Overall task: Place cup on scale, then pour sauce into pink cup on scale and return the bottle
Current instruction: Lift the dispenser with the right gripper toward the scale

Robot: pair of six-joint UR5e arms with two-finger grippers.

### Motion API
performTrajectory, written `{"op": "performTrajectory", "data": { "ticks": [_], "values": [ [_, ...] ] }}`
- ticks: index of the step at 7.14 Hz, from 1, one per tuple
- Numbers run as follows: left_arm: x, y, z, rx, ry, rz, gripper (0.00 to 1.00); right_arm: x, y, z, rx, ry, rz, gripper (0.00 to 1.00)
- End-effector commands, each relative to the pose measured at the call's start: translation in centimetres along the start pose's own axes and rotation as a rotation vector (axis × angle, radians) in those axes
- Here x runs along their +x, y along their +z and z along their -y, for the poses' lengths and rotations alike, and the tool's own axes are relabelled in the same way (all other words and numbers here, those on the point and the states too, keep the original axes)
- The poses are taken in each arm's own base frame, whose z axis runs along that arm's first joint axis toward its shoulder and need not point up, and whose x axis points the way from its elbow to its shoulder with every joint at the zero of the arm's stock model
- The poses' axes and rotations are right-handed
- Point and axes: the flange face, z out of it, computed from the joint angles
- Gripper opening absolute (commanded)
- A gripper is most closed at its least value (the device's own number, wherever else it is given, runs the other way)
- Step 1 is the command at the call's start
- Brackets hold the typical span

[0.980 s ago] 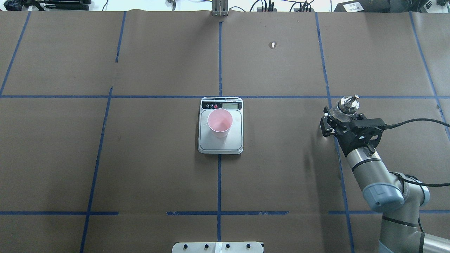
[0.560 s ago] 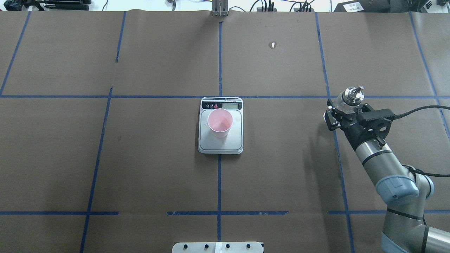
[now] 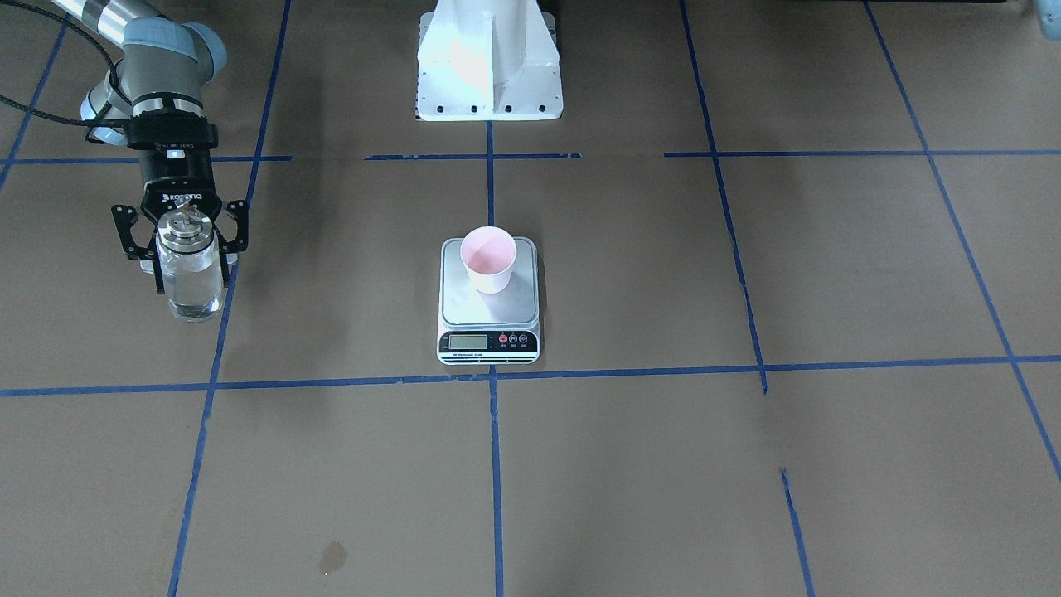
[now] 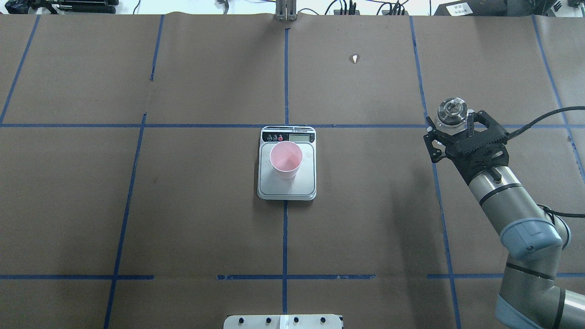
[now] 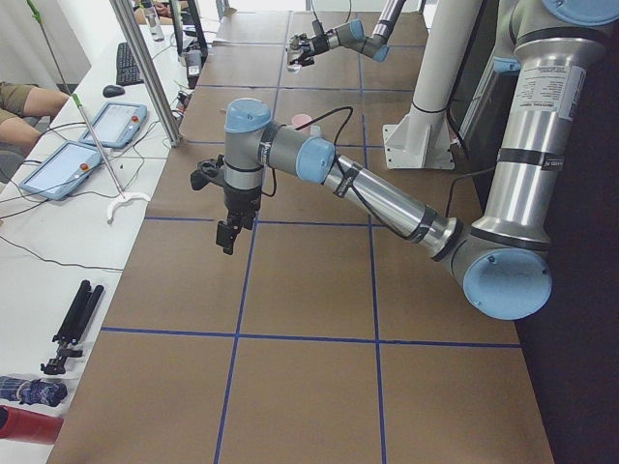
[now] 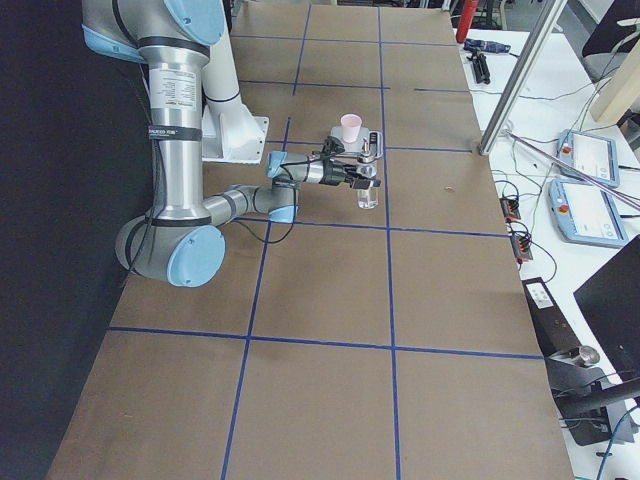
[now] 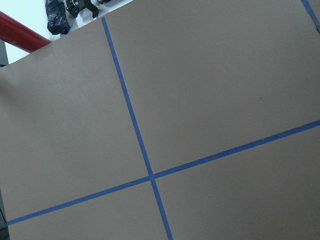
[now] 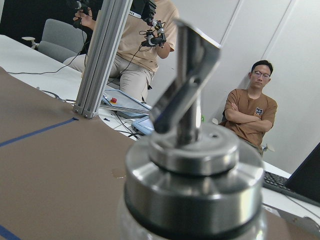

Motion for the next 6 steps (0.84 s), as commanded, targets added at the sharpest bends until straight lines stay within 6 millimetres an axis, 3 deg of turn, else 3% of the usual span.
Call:
{"op": "performTrajectory", "data": {
  "ticks": [1,3,4,6],
  "values": [
    [-1.2,2.3,-2.6,-0.054,0.076,-0.014,1.0,0.5,0.0,2.2,0.001,-0.055,0.002,0.0],
    [-1.8,3.9,-5.1,-0.081,0.069,-0.06,1.0,-0.5,0.8,3.9,-0.005,-0.062,-0.005,0.0],
    [-1.6,3.7,-5.2,-0.076,0.069,-0.071,1.0,-1.9,1.6,5.6,-0.008,-0.069,-0.012,0.0],
    [-1.8,3.8,-5.2,-0.077,0.065,-0.071,1.0,-2.3,1.5,7.5,-0.022,-0.16,-0.026,0.0]
  ]
}}
